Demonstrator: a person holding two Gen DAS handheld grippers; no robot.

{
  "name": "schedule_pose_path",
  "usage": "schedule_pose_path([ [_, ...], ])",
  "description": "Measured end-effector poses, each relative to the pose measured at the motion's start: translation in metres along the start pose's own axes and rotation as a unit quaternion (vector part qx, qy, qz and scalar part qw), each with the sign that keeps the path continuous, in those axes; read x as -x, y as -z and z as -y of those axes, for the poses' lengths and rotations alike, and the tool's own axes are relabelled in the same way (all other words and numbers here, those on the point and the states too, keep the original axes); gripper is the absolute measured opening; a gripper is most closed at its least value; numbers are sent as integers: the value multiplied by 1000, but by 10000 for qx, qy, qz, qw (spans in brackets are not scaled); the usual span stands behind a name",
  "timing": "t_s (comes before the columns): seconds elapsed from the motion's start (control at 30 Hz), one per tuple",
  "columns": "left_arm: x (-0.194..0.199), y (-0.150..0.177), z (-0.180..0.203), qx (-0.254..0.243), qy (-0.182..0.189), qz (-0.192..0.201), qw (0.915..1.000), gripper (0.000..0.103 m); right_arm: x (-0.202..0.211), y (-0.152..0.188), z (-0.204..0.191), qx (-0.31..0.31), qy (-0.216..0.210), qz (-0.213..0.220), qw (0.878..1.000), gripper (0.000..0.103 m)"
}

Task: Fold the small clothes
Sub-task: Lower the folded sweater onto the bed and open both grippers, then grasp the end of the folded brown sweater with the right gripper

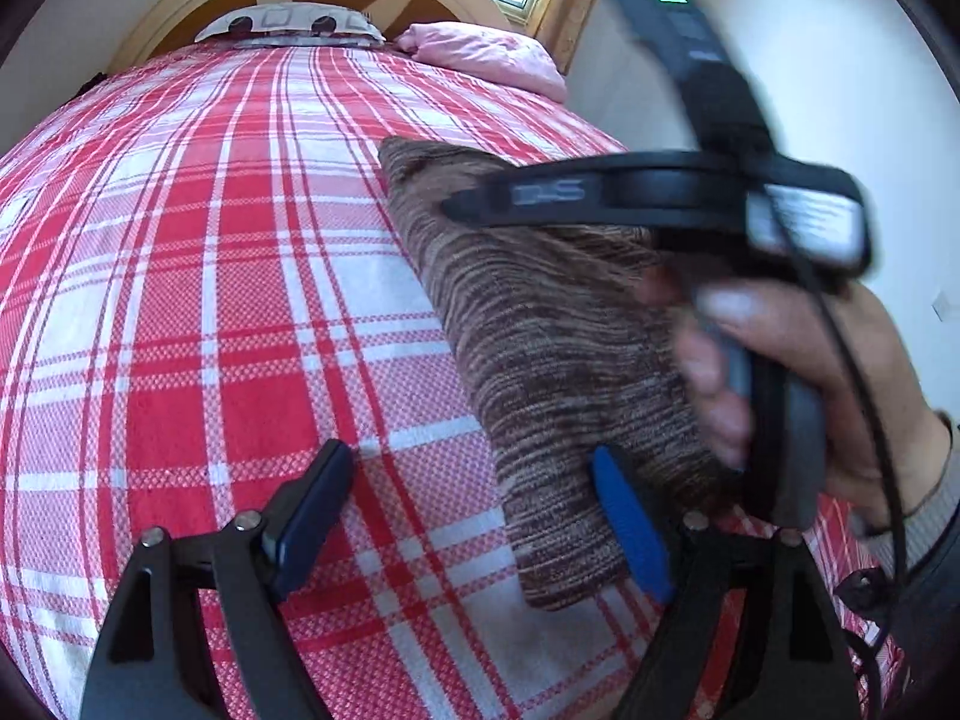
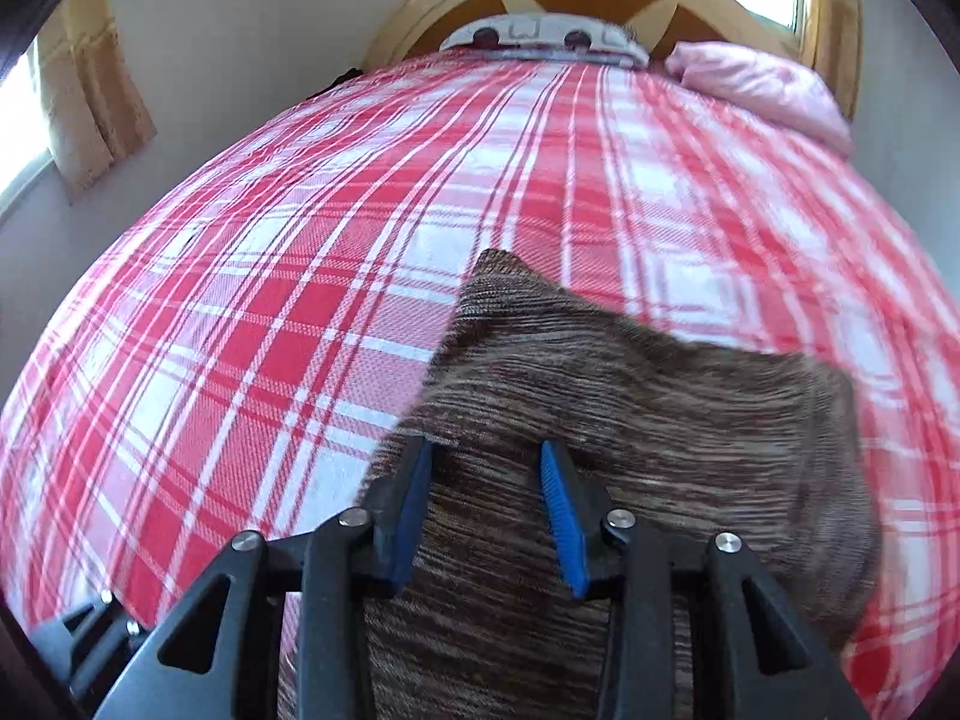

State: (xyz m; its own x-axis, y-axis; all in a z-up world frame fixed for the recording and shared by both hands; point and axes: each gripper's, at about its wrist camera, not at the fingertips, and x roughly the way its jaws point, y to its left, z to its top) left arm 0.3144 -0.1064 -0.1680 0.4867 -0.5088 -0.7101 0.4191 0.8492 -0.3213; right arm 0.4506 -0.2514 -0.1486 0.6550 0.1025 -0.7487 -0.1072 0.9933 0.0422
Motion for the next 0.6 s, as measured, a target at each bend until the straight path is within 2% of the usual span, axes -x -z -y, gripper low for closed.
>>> schedule_pose_path([
  [0.13,0,1,2,4,17,10,10000,85,47,21,15,-123,-126,337,9993,41],
  [0.2,1,3,1,3,37,8,10000,86,73,45,28,-85,-4,542,9985,41],
  [0.3,3,3,1,9,79,25,10000,86,95,91,53,-142,359,321,9987,41],
  [0.37,5,5,0,34,113,20,9999,87,95,123,64,-260,217,-13,9994,40],
  [0.4,4,5,0,25,95,-8,10000,87,100,137,63,-129,265,47,9996,40],
  [0.5,3,6,6,-130,-80,-62,9999,88,108,156,49,215,638,167,9976,40],
  [0.6,3,10,15,-340,-262,-140,9990,93,115,149,48,191,719,255,9969,41],
])
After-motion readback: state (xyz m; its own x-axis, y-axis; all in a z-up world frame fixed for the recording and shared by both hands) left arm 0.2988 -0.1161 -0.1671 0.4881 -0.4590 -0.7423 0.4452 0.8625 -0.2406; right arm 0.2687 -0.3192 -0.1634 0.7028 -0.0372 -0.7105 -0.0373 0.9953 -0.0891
